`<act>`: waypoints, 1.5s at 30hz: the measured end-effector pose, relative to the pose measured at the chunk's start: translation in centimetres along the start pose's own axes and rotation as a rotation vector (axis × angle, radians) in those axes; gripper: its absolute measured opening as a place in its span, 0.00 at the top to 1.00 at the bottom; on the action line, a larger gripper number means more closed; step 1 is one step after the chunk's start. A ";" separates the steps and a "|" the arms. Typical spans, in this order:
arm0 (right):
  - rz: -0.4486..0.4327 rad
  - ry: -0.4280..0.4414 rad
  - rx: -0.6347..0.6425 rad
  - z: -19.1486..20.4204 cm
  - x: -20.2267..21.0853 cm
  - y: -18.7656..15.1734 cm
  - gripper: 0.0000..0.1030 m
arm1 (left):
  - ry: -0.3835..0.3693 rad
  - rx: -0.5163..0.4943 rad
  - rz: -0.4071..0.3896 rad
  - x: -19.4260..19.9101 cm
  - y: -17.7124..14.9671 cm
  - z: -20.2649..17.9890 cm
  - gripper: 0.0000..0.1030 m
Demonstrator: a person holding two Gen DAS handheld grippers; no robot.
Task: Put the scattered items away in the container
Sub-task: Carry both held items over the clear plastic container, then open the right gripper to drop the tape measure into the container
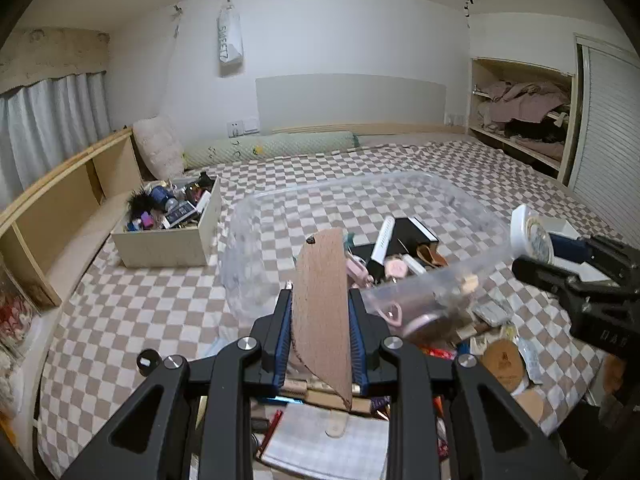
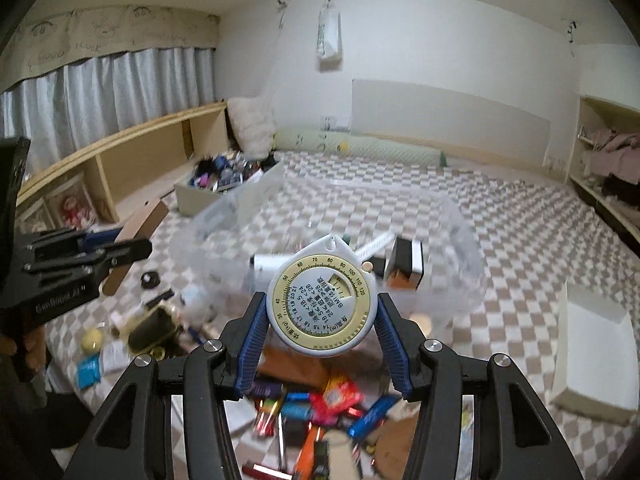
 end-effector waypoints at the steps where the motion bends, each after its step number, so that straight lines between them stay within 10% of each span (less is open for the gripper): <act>1: -0.009 -0.003 0.003 -0.1 -0.2 0.5 0.47 | 0.000 0.001 -0.006 -0.1 0.4 0.1 0.75; 19: -0.099 -0.004 -0.005 -1.5 -3.7 6.5 0.47 | -0.027 0.041 -0.071 -4.9 6.2 0.1 0.75; 45: 0.175 0.005 -0.228 -3.6 -13.4 0.3 0.47 | 0.013 0.065 0.184 -13.9 0.8 -0.1 0.75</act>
Point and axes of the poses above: each gripper's, at about its wrist camera, not at the fingertips, and x roughly against the way its jaws point, z to its left, y to its top, the point moved 7 cm from there along -x, roughly the way its jaws point, and after that the axes turned 14 degrees about -z, right-handed, at the moved point
